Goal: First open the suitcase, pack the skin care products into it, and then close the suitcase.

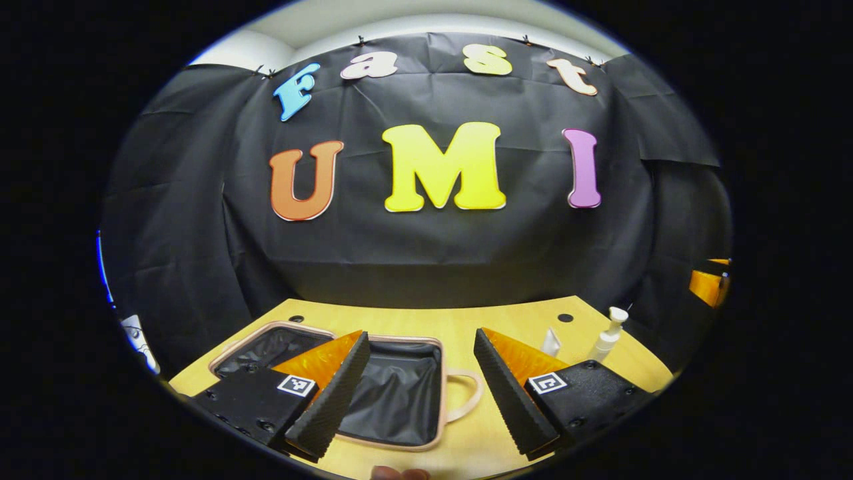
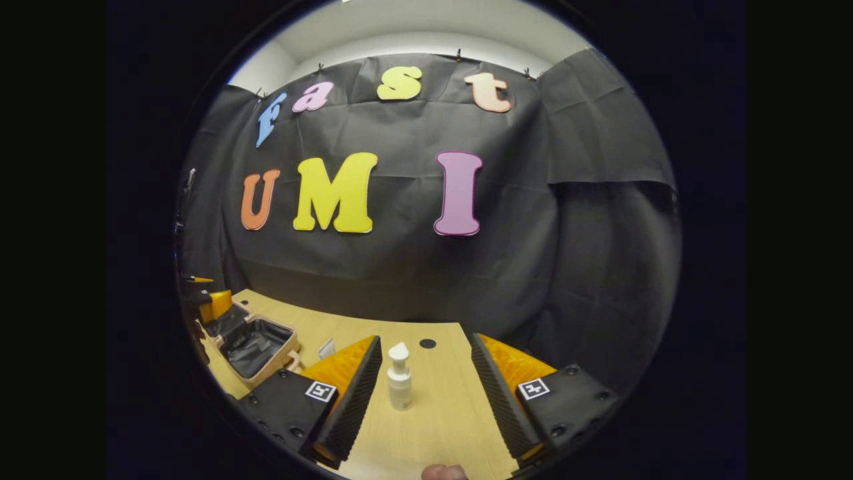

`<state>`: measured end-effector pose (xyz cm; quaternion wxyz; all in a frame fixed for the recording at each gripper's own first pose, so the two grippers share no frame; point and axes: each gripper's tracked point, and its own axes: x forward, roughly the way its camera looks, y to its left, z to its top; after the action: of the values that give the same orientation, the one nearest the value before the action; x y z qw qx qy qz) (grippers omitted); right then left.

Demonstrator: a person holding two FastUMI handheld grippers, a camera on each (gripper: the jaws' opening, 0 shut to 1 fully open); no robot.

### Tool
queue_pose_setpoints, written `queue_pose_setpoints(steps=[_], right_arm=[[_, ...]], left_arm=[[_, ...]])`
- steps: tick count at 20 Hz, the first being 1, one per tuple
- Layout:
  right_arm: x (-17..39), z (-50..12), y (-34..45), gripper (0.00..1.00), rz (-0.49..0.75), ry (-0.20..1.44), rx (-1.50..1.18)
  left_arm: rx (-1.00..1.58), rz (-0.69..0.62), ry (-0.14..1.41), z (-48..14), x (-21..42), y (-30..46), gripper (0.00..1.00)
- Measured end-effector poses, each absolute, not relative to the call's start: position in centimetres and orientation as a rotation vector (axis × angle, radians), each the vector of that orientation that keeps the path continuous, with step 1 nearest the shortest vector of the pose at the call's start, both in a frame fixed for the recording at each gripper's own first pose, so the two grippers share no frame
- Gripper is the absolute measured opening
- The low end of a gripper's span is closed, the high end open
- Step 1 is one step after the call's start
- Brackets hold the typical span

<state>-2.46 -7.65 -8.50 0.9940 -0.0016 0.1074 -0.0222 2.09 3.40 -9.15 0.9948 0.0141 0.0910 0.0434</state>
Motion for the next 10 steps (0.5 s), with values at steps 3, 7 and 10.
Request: queue_pose_setpoints(steps=[3, 7, 10], right_arm=[[-2.1, -9.2, -8.1, 0.8, -0.023, 0.227, 0.015], [-1.4, -10.5, -8.9, 0.8, 0.014, 0.241, 0.012], [-1.3, -12.9, -9.5, 0.8, 0.044, 0.285, 0.001]], left_arm=[[0.063, 0.032, 0.202, -9.9, 2.6, 0.2, 1.0], [0.058, -0.054, 0.266, -13.3, 3.4, -4.6, 1.0], [0.04, -0.1, 0.339, -18.0, 5.1, -8.1, 1.0]])
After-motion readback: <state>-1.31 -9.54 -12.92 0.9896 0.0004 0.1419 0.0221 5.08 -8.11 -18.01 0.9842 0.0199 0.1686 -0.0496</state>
